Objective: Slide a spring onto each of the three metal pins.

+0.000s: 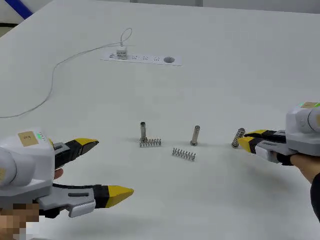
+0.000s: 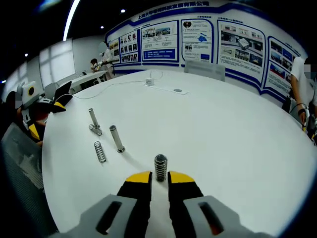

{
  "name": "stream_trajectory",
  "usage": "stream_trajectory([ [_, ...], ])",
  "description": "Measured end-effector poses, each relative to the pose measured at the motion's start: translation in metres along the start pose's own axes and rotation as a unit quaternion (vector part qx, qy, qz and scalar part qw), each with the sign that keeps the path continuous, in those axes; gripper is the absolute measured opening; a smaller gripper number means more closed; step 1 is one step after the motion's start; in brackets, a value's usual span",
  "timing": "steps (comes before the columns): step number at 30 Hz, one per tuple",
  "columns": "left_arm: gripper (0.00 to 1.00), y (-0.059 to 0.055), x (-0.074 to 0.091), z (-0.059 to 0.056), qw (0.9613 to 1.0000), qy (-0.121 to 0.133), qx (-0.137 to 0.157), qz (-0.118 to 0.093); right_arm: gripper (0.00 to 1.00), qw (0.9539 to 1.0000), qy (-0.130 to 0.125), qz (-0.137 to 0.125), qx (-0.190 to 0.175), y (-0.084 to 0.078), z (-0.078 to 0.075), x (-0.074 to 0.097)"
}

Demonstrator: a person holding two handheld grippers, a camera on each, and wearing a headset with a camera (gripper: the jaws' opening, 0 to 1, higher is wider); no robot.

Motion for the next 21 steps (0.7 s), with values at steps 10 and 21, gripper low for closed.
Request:
stream_trajectory([
  [10, 0.82, 0.001, 0.000, 0.000, 1.0000, 0.000, 0.001, -0.006, 0.14, 0.9995, 0.022, 0.019, 0.009, -0.010, 0.020, 0.004],
  [21, 0.82, 0.002, 0.002, 0.000, 1.0000, 0.002, 0.001, -0.009, 0.14, 0.9958, 0.071, 0.029, 0.051, 0.008, 0.047, -0.009],
])
Point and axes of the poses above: the centre of the closed fingertips' face, and the gripper's own axes: x roughly backward along the fingers, z roughly to its left, y roughly out of its top, the point moved 7 cm from there along x, roughly backward along the fingers, and after that the axes turned 11 degrees about y, right-handed, at the moved point
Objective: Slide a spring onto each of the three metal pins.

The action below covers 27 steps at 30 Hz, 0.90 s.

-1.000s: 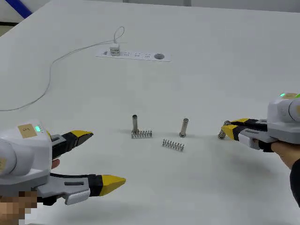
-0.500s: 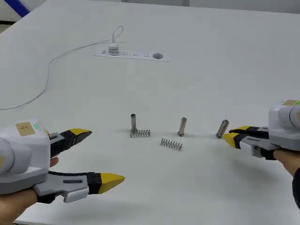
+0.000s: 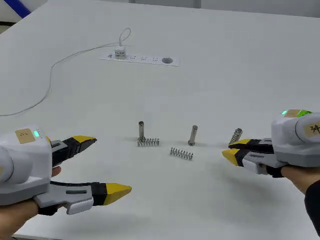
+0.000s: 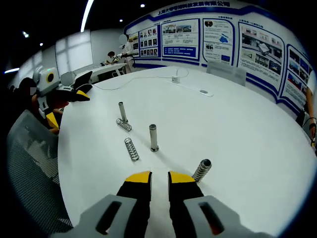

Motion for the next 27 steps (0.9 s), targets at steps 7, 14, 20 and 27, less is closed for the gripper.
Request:
stream_trajectory([
  [7, 0.82, 0.000, 0.001, 0.000, 1.0000, 0.002, 0.000, -0.001, 0.14, 0.9987, 0.033, 0.017, 0.035, 0.018, 0.011, -0.015],
  [14, 0.82, 0.000, 0.001, 0.001, 1.0000, 0.003, 0.001, -0.002, 0.15, 0.9956, 0.056, 0.040, 0.063, 0.031, 0.018, -0.031],
  [20, 0.82, -0.001, 0.001, 0.000, 1.0000, 0.004, 0.001, -0.001, 0.15, 0.9909, 0.081, 0.058, 0.090, 0.044, 0.028, -0.047],
  [27, 0.82, -0.002, 0.002, 0.000, 1.0000, 0.004, 0.001, 0.000, 0.15, 0.9825, 0.105, 0.102, 0.115, 0.048, 0.034, -0.066],
])
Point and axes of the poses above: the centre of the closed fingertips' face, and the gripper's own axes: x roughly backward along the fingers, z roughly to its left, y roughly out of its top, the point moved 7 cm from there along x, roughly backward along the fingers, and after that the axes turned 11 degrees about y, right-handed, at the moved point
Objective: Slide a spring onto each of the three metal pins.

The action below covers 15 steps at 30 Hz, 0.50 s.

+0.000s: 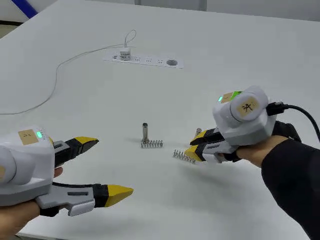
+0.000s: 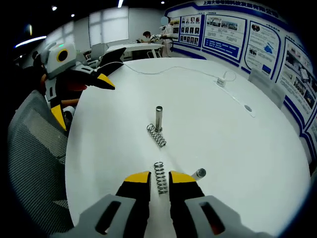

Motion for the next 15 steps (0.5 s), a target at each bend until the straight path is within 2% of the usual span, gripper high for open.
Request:
stream_trajectory([
  [8, 0.82, -0.001, 0.000, 0.001, 1.0000, 0.001, 0.001, 0.001, 0.16, 0.9988, 0.024, 0.038, 0.020, 0.008, -0.003, -0.017],
  [15, 0.82, -0.002, 0.000, 0.001, 1.0000, 0.001, 0.002, 0.002, 0.17, 0.9963, 0.033, 0.073, 0.032, 0.010, -0.007, -0.028],
])
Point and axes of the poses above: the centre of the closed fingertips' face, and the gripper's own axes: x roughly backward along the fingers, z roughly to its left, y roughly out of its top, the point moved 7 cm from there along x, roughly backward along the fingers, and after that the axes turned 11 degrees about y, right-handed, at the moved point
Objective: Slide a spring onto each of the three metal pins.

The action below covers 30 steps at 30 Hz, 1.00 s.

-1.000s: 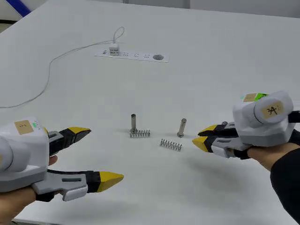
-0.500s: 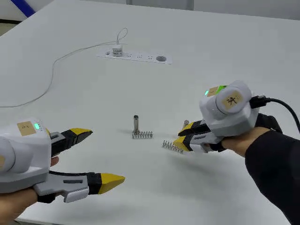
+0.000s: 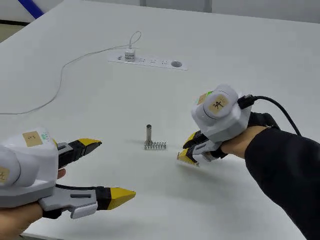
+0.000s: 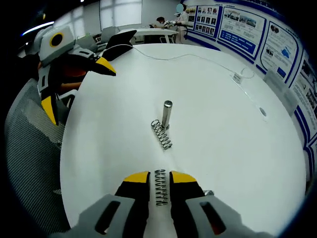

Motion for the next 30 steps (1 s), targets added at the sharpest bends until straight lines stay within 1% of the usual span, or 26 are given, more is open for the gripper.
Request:
stream_trajectory([
  [4, 0.82, 0.000, 0.001, 0.000, 1.0000, 0.000, 0.000, 0.000, 0.16, 0.9997, 0.005, 0.023, 0.007, 0.002, -0.002, -0.004],
  [8, 0.82, 0.000, 0.001, -0.001, 1.0000, 0.000, 0.000, -0.001, 0.16, 0.9988, 0.015, 0.046, 0.005, 0.000, -0.005, -0.009],
  [17, 0.82, 0.000, 0.001, -0.001, 1.0000, 0.000, 0.000, -0.001, 0.16, 0.9975, 0.026, 0.066, 0.007, 0.002, -0.004, -0.016],
  [22, 0.82, 0.000, 0.001, 0.000, 1.0000, 0.000, 0.000, -0.002, 0.14, 0.9962, 0.033, 0.080, 0.007, 0.001, -0.004, -0.019],
  [26, 0.82, 0.000, 0.001, -0.001, 1.0000, 0.000, 0.000, -0.002, 0.12, 0.9960, 0.039, 0.081, 0.004, 0.001, -0.003, -0.019],
  [30, 0.82, 0.001, 0.001, 0.000, 1.0000, 0.000, 0.000, -0.003, 0.12, 0.9961, 0.035, 0.081, 0.003, 0.000, -0.003, -0.018],
])
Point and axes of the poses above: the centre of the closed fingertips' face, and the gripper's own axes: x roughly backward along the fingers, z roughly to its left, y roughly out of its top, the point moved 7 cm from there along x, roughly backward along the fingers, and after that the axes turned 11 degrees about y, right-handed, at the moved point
